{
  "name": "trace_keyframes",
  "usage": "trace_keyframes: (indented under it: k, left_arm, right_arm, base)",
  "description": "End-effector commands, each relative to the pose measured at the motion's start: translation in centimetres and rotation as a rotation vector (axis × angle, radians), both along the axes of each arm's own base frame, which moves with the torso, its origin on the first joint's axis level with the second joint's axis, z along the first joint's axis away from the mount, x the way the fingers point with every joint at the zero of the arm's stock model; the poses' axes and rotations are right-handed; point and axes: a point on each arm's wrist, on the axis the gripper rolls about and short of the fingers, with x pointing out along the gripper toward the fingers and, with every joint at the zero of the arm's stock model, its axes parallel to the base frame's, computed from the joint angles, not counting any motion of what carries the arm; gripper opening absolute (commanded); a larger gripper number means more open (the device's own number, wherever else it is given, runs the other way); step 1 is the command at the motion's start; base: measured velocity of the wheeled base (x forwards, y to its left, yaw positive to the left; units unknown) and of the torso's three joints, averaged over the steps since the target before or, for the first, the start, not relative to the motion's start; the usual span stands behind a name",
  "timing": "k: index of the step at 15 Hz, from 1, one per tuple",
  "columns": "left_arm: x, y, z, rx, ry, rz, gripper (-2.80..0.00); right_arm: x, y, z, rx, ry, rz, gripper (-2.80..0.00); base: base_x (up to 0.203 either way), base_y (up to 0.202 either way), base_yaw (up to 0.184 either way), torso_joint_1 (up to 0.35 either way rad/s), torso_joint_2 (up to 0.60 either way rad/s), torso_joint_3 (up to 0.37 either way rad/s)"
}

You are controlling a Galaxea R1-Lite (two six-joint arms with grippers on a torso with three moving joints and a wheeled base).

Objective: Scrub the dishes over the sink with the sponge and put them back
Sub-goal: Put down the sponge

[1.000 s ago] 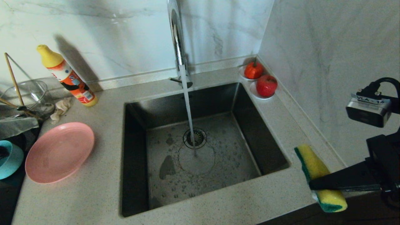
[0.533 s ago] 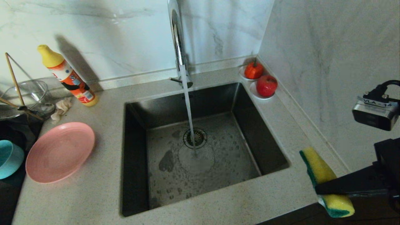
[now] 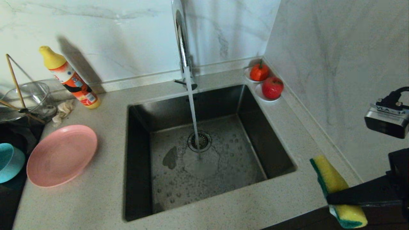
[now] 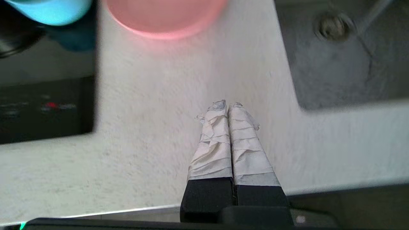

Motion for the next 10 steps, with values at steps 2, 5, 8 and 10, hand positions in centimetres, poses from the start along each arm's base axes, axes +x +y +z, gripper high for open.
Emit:
trace_keyframes:
  k: [2,5,8,10]
  left_arm:
    - [-0.6,-0.2,-4.1,0.021,-0.036,-0.118,-2.8]
    - [-0.6,-0.2,-4.1,0.019,-0.037,-0.118,-2.8]
    - [-0.6,-0.2,-4.1,0.018,-0.037,-0.117,-2.8]
    - [-0.6,-0.2,-4.1,0.02,-0.039,-0.117,-2.8]
  right_arm:
    - [-0.1,-0.1,0.1,-0.009,-0.008,-0.012,-2.8]
    - [0.0,0.0,-0.2,-0.073,-0.055,-0.022,-2.8]
    - [0.3,-0.1,-1.2,-0.179,-0.102,-0.051,-2.8]
    - [0.4,-0.1,-1.9,-0.272,-0.15,-0.054,-2.8]
  base:
    - [0.0,0.0,0.0,0.0,0.0,0.0]
    - [0.0,0.0,0.0,0.0,0.0,0.0]
    - [0.0,0.0,0.0,0.0,0.0,0.0]
    - [0.0,0.0,0.0,0.0,0.0,0.0]
